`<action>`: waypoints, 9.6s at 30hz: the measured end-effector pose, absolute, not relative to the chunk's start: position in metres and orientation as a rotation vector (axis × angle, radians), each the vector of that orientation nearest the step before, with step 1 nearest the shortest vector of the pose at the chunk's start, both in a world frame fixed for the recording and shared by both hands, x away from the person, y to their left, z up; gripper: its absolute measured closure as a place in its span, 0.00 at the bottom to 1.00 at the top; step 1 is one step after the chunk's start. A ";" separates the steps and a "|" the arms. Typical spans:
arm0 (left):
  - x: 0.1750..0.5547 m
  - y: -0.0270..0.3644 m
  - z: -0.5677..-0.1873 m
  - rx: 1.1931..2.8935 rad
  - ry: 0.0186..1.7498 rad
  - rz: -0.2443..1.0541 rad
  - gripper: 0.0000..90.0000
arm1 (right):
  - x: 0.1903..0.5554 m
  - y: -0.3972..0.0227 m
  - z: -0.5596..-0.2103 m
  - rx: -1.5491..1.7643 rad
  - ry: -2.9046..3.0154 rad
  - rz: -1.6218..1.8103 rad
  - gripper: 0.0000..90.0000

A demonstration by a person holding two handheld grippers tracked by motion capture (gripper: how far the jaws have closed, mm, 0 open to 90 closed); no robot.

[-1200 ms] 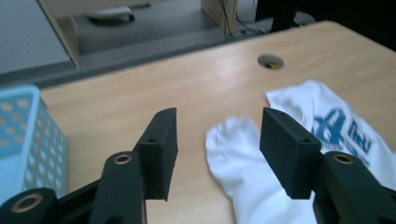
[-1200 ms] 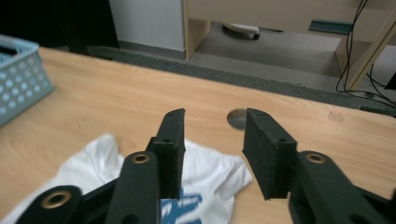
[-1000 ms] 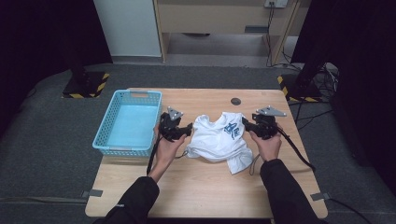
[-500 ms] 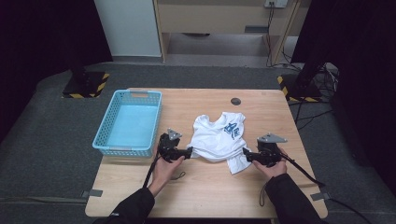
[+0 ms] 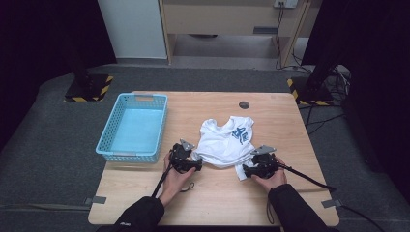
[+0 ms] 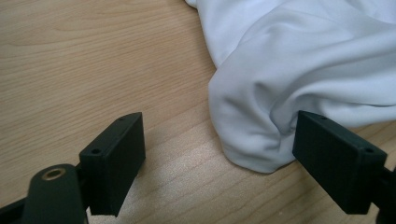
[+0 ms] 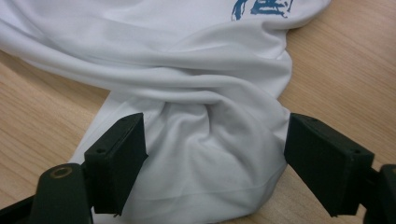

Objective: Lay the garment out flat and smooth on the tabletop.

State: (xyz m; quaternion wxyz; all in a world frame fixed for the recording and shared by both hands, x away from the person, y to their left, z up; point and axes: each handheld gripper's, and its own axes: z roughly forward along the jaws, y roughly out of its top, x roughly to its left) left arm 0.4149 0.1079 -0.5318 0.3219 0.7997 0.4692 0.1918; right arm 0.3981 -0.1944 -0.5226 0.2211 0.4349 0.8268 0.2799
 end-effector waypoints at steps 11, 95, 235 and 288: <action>0.406 0.115 -0.530 2.139 1.235 0.494 0.16 | 0.386 -0.204 -0.522 1.174 2.326 0.708 0.19; 0.375 0.112 -0.523 2.188 1.086 0.429 0.64 | 0.386 -0.240 -0.516 1.271 2.379 0.829 0.59; 0.361 0.108 -0.520 2.186 1.074 0.432 0.24 | 0.363 -0.260 -0.514 1.274 2.342 0.737 0.16; 0.397 0.093 -0.528 2.177 1.080 0.521 0.20 | 0.378 -0.239 -0.521 1.247 2.389 0.707 0.10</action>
